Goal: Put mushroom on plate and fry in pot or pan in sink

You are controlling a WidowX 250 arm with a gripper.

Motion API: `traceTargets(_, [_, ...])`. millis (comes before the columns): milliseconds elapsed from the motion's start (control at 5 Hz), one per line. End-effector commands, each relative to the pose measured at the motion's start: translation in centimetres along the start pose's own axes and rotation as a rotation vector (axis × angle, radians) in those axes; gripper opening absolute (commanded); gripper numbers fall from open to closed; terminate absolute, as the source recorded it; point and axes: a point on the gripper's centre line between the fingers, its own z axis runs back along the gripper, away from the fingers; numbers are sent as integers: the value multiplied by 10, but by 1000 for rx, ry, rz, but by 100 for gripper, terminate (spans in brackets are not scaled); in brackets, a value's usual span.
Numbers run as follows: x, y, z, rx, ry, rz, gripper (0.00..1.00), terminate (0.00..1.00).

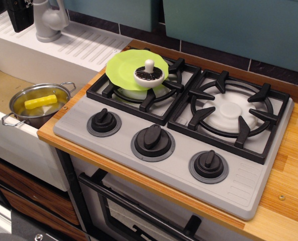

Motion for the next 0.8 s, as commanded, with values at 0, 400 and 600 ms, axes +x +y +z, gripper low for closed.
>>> traceTargets(0, [12, 0, 21, 49, -58, 1, 100, 0])
traceTargets(400, [12, 0, 21, 49, -58, 1, 100, 0])
traceTargets(600, [12, 0, 21, 49, -58, 1, 100, 100])
